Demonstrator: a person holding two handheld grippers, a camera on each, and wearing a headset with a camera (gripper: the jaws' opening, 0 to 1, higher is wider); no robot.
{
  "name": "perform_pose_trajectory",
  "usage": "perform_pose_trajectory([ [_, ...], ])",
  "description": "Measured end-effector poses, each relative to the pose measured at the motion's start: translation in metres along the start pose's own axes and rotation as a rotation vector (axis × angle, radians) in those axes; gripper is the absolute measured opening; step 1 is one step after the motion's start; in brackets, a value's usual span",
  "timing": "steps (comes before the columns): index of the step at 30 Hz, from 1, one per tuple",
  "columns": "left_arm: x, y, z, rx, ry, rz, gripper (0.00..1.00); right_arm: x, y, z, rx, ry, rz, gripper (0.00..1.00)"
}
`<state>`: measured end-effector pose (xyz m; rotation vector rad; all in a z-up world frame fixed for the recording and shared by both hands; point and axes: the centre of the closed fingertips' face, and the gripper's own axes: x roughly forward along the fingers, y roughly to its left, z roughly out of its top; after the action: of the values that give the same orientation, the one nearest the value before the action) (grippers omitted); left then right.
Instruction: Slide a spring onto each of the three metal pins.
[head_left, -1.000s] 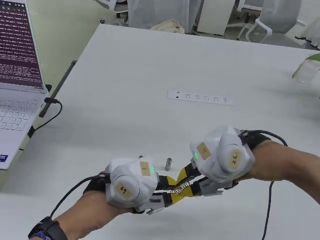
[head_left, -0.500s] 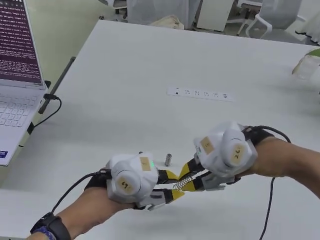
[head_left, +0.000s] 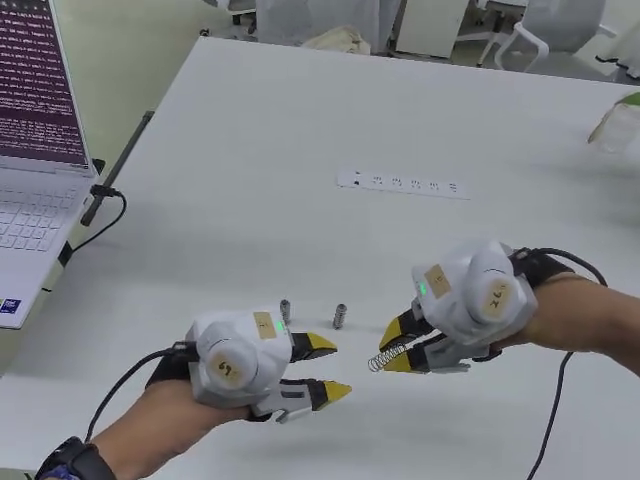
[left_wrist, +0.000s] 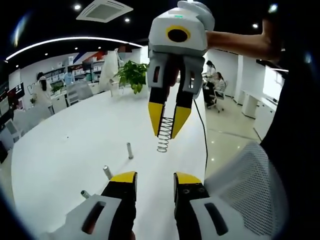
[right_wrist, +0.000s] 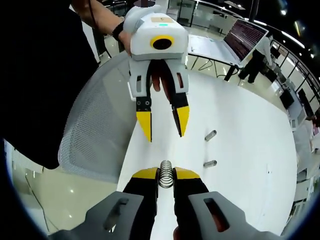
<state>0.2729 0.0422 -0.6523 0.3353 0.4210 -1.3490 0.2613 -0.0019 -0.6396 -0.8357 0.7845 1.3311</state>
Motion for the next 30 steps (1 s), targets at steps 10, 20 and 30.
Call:
perform_pose_trajectory([
  [10, -0.029, 0.02, -0.023, -0.066, 0.013, 0.094, 0.3, -0.002, -0.014, -0.029, 0.071, 0.043, -0.041, 0.08],
  [20, -0.063, 0.041, -0.049, -0.134, 0.034, 0.198, 0.4, -0.003, -0.03, -0.056, 0.14, 0.082, -0.064, 0.08],
  [30, -0.084, 0.049, -0.063, -0.179, 0.041, 0.264, 0.48, -0.003, -0.051, -0.075, 0.188, 0.115, -0.082, 0.08],
])
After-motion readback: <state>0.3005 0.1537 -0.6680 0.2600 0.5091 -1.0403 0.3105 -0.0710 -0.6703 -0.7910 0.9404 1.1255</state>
